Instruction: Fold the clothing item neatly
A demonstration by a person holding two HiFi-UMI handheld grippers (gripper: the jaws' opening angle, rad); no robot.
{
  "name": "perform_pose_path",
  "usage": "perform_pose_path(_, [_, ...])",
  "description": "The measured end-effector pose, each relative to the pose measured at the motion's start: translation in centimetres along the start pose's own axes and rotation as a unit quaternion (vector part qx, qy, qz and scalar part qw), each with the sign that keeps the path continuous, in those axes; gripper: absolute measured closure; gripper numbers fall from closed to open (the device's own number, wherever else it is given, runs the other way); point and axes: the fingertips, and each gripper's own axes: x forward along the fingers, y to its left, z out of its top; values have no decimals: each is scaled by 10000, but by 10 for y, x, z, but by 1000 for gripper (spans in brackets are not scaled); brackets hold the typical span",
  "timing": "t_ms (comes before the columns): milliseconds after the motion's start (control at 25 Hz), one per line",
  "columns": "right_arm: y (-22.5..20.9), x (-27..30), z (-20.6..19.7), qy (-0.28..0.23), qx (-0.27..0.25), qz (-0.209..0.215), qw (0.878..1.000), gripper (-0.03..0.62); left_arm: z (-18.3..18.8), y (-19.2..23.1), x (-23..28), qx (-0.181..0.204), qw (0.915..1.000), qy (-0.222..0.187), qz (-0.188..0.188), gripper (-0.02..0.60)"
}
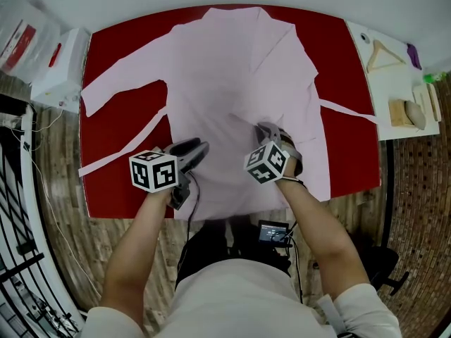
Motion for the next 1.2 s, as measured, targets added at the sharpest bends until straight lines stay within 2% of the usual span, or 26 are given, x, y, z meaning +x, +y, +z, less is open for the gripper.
perform_pose_path(240, [14,-1,-2,-263,-81,390,9989,557,7,-1,-2,-65,9998,-155,109,449])
perform_pose_path(520, [12,-24,23,-995,-460,410,9931,531,36,12,-36,-183,9934,-886,699,449])
perform_pose_path(720, [21,-48,73,-1564,-883,419,9828,531,66,32,-87,-225,9833,-1402,1134,449])
perform_pose_path(880, [46,-67,126,-1996,-1117,588,9717,531,81,69,-127,-268,9747,-1641,1496,449])
perform_pose_path(1080, [86,-63,196,-2321,-1617,692,9566,531,91,126,-169,-403,9650,-1941,1715,449])
perform_pose_path(1200, [111,-46,230,-2289,-1657,753,9563,531,90,155,-184,-415,9660,-1902,1700,449])
